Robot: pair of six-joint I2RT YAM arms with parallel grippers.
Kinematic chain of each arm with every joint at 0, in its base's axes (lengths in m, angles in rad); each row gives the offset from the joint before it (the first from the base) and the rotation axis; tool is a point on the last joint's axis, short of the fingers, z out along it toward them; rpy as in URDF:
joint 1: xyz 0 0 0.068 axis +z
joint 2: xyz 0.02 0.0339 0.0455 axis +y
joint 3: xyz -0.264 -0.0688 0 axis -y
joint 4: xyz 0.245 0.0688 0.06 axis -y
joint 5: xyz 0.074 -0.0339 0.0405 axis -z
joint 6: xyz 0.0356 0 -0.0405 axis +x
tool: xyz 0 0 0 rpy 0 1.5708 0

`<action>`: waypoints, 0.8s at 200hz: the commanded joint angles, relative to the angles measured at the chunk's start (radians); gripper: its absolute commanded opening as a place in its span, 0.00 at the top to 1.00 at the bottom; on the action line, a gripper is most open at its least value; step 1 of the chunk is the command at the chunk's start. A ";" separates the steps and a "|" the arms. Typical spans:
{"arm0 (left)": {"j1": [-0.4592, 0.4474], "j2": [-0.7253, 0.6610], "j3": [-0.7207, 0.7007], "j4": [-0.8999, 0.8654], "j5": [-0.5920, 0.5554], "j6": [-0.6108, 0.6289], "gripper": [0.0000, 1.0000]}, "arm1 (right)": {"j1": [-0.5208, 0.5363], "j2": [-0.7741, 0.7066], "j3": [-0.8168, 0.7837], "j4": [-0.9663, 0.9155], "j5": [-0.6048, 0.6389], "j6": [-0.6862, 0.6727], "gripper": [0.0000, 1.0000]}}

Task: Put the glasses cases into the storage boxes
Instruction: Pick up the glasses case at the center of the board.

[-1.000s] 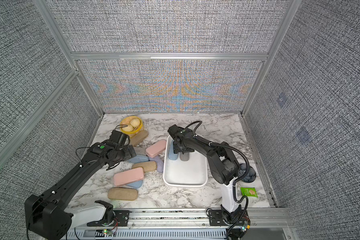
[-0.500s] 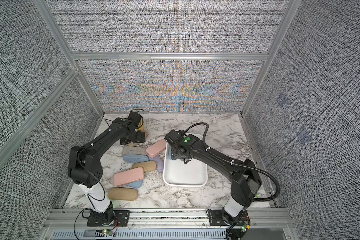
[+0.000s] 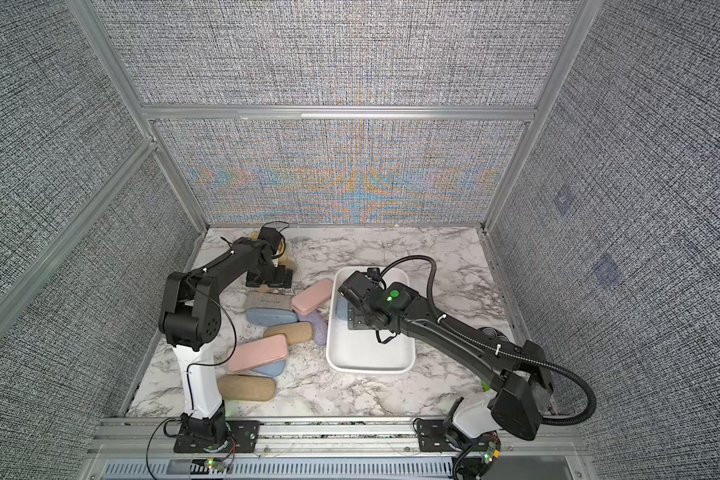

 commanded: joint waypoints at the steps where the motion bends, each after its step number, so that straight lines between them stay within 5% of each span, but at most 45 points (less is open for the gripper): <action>1: 0.016 -0.024 -0.011 0.065 0.030 0.050 0.01 | 0.000 -0.003 0.002 0.004 -0.007 0.003 0.12; 110: 0.070 0.055 -0.034 0.091 0.132 0.149 0.01 | -0.001 -0.026 0.005 -0.014 -0.017 -0.008 0.11; 160: 0.057 0.029 -0.030 0.089 0.210 0.119 0.15 | -0.003 -0.028 -0.002 -0.008 -0.020 0.001 0.11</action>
